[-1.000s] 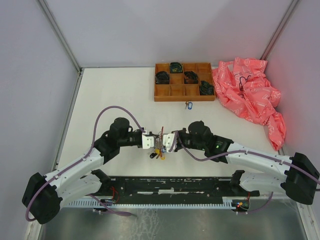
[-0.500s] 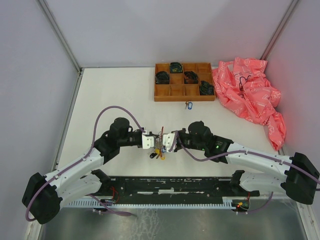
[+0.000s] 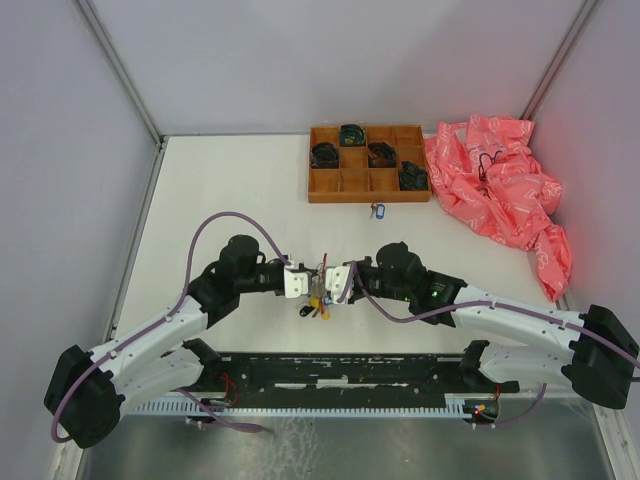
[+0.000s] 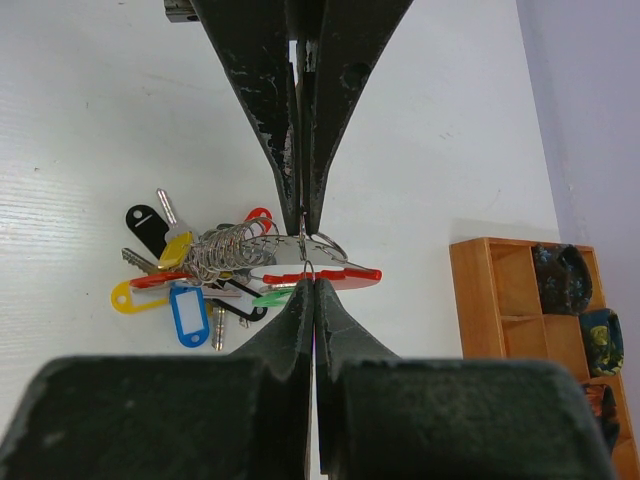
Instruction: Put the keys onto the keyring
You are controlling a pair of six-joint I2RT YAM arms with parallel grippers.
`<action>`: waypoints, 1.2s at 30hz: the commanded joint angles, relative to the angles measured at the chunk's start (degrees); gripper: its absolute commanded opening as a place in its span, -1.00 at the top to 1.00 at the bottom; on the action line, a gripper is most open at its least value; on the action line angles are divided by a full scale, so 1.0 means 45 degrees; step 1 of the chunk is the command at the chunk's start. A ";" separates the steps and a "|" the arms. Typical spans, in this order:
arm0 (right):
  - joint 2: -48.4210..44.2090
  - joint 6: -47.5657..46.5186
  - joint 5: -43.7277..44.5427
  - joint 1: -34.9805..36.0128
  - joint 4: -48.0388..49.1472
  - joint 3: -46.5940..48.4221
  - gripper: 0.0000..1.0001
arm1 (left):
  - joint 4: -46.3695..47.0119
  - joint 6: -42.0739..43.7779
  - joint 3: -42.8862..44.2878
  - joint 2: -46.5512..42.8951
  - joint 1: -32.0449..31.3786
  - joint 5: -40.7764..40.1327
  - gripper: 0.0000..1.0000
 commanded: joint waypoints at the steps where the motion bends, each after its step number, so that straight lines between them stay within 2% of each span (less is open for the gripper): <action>1: -0.0224 0.0227 -0.0051 0.0113 0.0322 0.0335 0.99 | 0.0829 0.0241 0.0104 -0.0215 -0.0067 -0.0086 0.95; 36: -0.0151 0.0331 0.0577 0.0321 0.0695 0.0341 0.99 | 0.0732 0.0119 0.0184 -0.0216 -0.0067 0.0072 0.95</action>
